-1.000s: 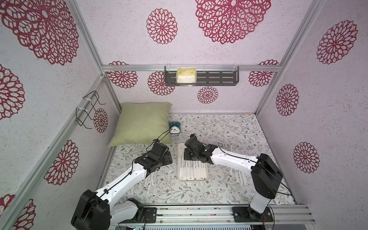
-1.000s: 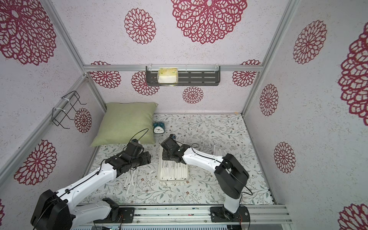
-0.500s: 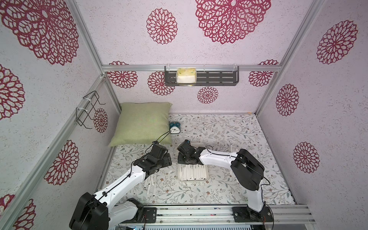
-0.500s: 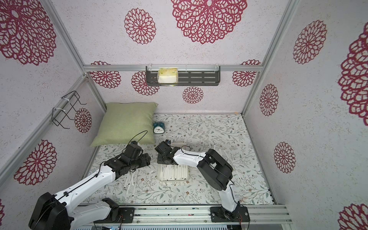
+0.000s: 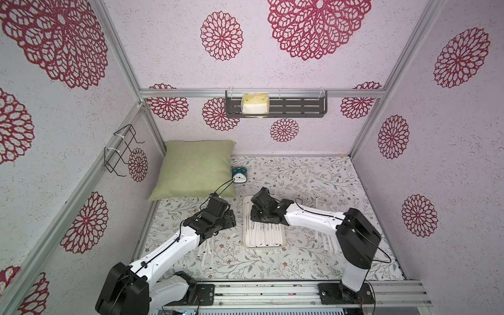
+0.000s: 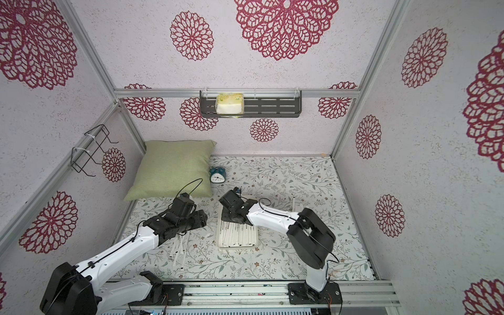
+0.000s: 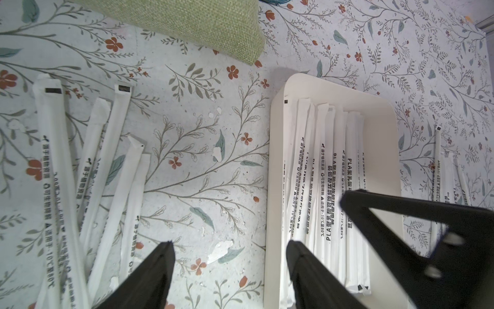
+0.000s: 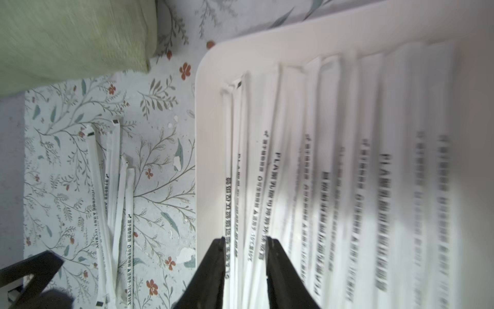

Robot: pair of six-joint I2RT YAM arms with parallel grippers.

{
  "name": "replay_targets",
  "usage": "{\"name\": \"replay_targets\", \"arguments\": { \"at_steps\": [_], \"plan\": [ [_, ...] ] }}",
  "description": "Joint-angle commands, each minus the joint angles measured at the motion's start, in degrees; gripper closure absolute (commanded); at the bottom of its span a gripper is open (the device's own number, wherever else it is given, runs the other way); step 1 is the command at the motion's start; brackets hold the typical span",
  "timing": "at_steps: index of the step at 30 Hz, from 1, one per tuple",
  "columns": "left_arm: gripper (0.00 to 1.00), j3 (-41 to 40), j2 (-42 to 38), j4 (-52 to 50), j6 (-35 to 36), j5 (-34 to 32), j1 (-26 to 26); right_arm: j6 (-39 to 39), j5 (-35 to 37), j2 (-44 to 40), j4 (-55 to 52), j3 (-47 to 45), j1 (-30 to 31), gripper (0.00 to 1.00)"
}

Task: Put the straws into the storage box
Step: Place the straw in the storage box, then pick up the straw from the center of the board.

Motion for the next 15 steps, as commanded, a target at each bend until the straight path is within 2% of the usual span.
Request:
{"name": "replay_targets", "arguments": {
  "at_steps": [1, 6, 10, 15],
  "plan": [
    [0.27, 4.1, 2.5, 0.7, 2.3, -0.3, -3.1, -5.0, 4.0, -8.2, -6.2, -6.6, -7.4, 0.69],
    [0.27, 10.6, 9.5, 1.6, 3.6, -0.1, -11.4, -15.4, 3.4, -13.8, -10.7, -14.5, -19.9, 0.70],
    [0.27, 14.4, 16.6, 4.1, 3.2, 1.4, -15.9, -20.4, 3.3, -13.8, -9.6, -18.2, -28.2, 0.69],
    [0.27, 19.2, 23.1, 3.5, 3.7, 2.3, -18.9, -22.8, 1.5, -10.6, -5.4, -19.5, -33.3, 0.69]
  ]
}}
